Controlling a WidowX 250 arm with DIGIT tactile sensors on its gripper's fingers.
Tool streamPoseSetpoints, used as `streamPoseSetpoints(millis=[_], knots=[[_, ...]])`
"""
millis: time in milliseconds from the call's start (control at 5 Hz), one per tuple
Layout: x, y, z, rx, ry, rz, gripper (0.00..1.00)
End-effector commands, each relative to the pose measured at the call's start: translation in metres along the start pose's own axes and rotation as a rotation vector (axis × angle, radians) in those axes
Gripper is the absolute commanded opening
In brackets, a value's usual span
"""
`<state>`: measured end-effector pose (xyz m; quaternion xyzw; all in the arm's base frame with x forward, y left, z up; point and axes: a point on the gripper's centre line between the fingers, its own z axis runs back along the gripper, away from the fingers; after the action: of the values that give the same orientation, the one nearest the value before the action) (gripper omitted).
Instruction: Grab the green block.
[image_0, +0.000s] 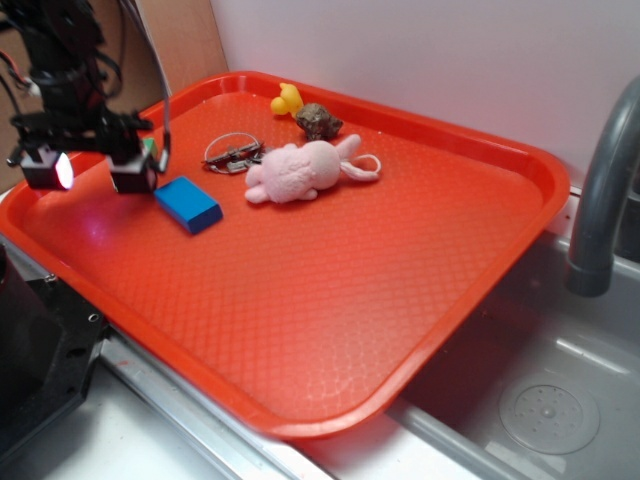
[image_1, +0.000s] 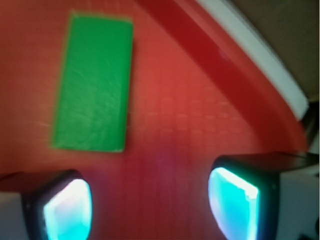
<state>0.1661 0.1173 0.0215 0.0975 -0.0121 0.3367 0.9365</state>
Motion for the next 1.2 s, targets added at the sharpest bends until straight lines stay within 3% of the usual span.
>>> streamPoseSetpoints(millis=[0,200,400,800,1000], knots=[[0.018,-0.009,-0.005,0.010,-0.066,-0.089,1.00],[0.023,-0.017,-0.005,0.036,-0.077,-0.096,1.00],[0.021,-0.015,-0.007,0.070,-0.082,-0.087,0.00],[0.019,-0.012,-0.006,0.050,-0.069,-0.095,0.00],[0.002,-0.022,0.037,-0.054,-0.078,-0.180,0.00]])
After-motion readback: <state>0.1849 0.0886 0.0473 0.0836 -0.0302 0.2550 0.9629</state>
